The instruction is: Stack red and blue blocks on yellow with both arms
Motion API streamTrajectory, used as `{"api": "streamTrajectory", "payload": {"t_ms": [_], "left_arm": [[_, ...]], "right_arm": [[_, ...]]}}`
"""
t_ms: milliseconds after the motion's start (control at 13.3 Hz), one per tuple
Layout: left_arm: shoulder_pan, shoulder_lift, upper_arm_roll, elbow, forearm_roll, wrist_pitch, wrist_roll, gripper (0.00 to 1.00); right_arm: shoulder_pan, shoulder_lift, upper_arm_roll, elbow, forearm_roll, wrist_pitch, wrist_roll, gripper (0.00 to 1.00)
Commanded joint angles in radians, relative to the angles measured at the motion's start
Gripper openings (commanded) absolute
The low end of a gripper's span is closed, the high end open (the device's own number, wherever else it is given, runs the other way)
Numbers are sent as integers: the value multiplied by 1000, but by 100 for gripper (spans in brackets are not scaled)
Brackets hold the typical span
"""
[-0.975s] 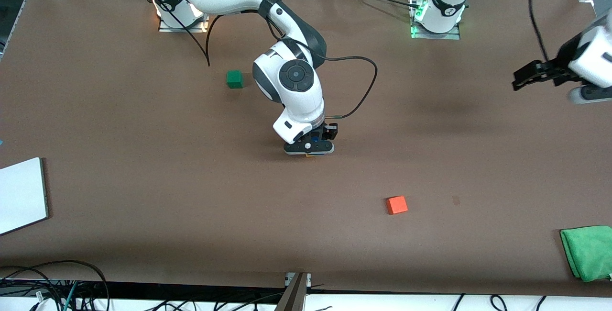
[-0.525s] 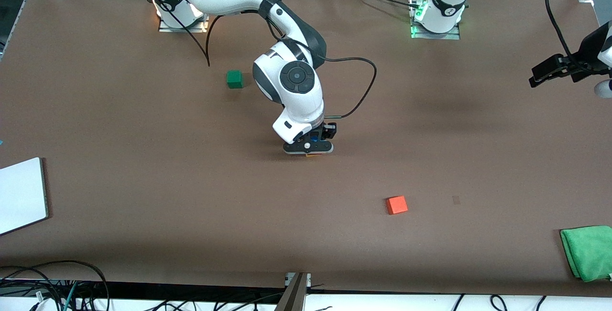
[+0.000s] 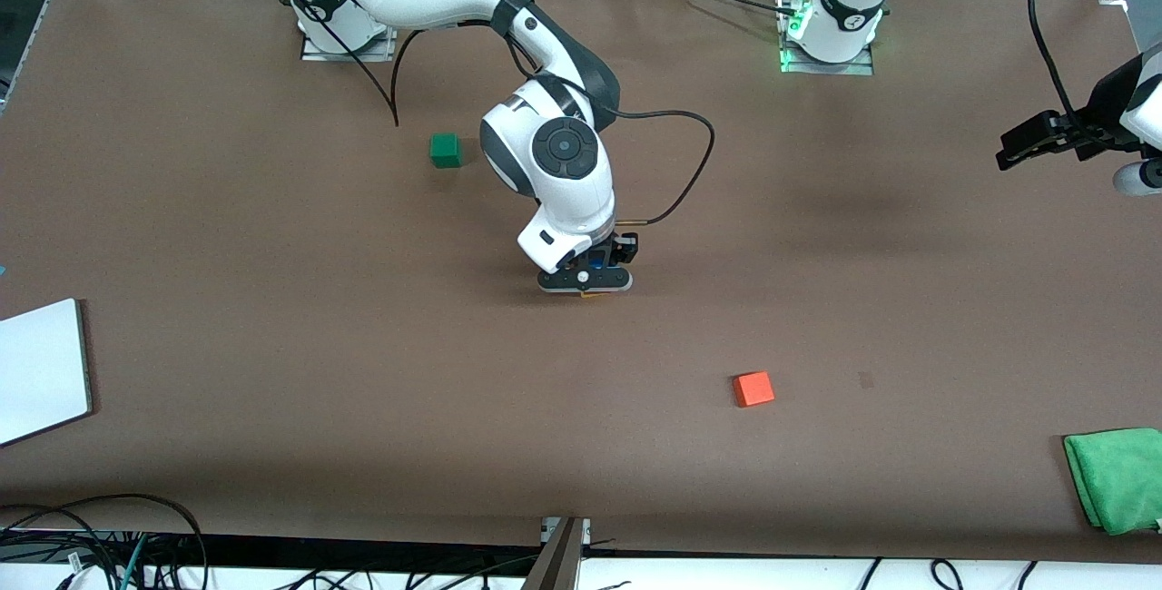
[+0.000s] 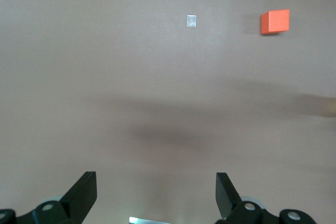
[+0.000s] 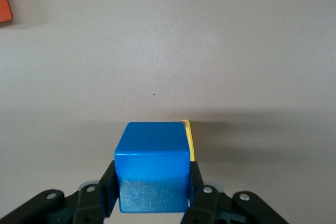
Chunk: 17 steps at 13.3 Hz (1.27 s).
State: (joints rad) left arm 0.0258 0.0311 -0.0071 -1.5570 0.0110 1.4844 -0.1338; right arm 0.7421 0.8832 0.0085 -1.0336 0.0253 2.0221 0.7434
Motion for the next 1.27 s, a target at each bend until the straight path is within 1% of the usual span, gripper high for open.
{"api": "streamTrajectory", "payload": {"t_ms": [0,150,225,300,375,600,750,975,1050,1200], "left_arm": [[5,15,2,15,-3,-3,8,100],[5,15,4,18,-3,-1,8,100],[5,15,4,18,-3,-1,8,100],[5,15,4,18,-3,-3,8,100],[5,15,4,20,-3,-3,8,100],[5,15,3,21,-5,-3,8,100],[5,15,3,21,-6,-3,8,100],[3,15,3,23,-5,-3,8,100],[5,15,3,21,-6,-3,8,100],[5,15,3,23,-5,-3,8,100]], "right_arm": [[6,26,-7,33,-11,-13,4,29],[6,30,-5,33,-11,-5,5,29],[6,33,-5,33,-11,-3,4,33],[6,33,-5,33,-10,-3,5,52],[6,31,-7,35,-11,-6,10,100],[8,20,-10,38,-12,-19,7,100],[8,10,-7,41,-11,-65,7,100],[3,-73,-10,41,-10,-176,-2,100],[-6,-108,-15,41,-10,-218,-33,100],[-76,-157,-12,40,-4,-319,-183,100]]}}
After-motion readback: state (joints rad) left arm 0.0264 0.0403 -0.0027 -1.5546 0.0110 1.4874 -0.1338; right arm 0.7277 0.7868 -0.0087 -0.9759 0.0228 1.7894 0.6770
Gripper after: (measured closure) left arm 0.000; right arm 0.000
